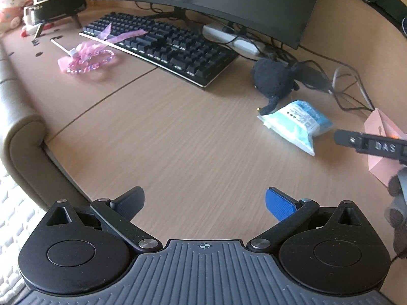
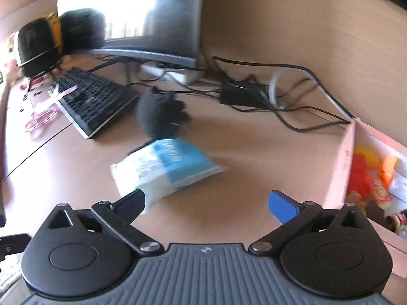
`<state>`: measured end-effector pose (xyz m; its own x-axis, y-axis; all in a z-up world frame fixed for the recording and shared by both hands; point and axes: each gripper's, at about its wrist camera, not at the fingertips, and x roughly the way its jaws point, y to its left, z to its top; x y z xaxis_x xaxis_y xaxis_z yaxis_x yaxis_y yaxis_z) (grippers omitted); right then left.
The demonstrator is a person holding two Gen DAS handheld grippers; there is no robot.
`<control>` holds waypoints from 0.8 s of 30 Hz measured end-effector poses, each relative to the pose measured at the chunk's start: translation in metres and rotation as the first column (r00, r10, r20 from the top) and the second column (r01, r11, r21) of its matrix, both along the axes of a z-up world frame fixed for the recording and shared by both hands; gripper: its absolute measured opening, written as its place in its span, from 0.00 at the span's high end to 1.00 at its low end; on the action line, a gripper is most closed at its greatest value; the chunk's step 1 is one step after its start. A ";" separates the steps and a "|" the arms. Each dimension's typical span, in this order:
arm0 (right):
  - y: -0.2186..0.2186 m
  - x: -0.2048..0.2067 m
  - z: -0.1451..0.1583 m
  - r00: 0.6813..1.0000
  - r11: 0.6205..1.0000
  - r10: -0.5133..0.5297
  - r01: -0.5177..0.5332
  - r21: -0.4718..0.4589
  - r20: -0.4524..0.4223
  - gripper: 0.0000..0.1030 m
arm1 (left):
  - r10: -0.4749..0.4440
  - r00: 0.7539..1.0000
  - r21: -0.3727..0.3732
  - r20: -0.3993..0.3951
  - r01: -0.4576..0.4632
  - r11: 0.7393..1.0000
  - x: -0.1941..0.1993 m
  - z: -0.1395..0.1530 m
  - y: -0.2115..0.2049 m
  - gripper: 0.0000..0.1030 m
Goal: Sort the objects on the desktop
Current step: 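Move the right gripper to the black plush mouse and grasp it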
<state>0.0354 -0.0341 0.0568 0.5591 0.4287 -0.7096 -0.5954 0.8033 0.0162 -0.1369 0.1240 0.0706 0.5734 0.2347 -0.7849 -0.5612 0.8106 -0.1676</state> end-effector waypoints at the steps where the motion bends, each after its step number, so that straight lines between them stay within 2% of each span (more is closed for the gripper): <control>1: 0.006 -0.001 0.002 1.000 1.000 0.012 -0.012 -0.002 0.005 0.00 | 0.000 1.000 0.000 0.003 0.000 1.000 -0.001 0.000 0.002 0.00; 7: 0.046 0.020 0.020 0.997 0.998 0.055 -0.056 0.002 0.044 0.00 | 0.031 0.999 0.010 -0.009 -0.031 0.999 -0.013 0.006 0.017 0.00; 11: 0.086 0.046 0.001 0.998 0.998 0.061 -0.061 -0.034 0.003 0.01 | 0.044 0.999 0.028 0.008 -0.044 0.999 -0.024 0.015 0.031 0.00; 12: 0.093 0.049 -0.005 0.999 0.997 0.051 -0.051 -0.051 -0.012 0.09 | 0.050 0.999 0.029 0.014 -0.050 0.998 -0.026 0.017 0.036 0.00; 13: 0.101 0.052 -0.011 0.999 0.996 0.045 -0.047 -0.070 -0.029 0.22 | 0.056 0.998 0.029 0.019 -0.056 0.998 -0.029 0.018 0.040 0.00; 14: 0.107 0.052 -0.017 0.998 0.995 0.040 -0.044 -0.087 -0.054 0.24 | 0.062 0.998 0.027 0.023 -0.062 0.998 -0.031 0.019 0.045 0.00; 17: 0.115 0.036 -0.020 0.998 0.995 0.040 -0.045 -0.087 -0.055 0.24 | 0.065 0.998 0.020 0.024 -0.065 0.998 -0.033 0.019 0.056 0.00; 21: 0.114 0.002 -0.008 0.970 0.978 0.202 -0.207 -0.025 -0.132 0.24 | 0.059 0.998 0.019 0.024 -0.059 0.998 -0.029 0.017 0.065 0.00; 23: 0.114 -0.011 0.002 0.963 0.965 0.257 -0.260 -0.034 -0.076 0.21 | 0.051 0.998 0.022 0.025 -0.052 0.998 -0.027 0.017 0.066 0.00; 24: 0.117 -0.014 0.006 0.964 0.963 0.265 -0.266 -0.050 -0.025 0.15 | 0.047 0.999 0.024 0.026 -0.048 0.999 -0.027 0.017 0.066 0.00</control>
<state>0.0210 0.0827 0.0628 0.4175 0.5216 -0.7440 -0.7873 0.6165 -0.0096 -0.1636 0.1896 0.0873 0.5812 0.2810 -0.7637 -0.5949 0.7871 -0.1631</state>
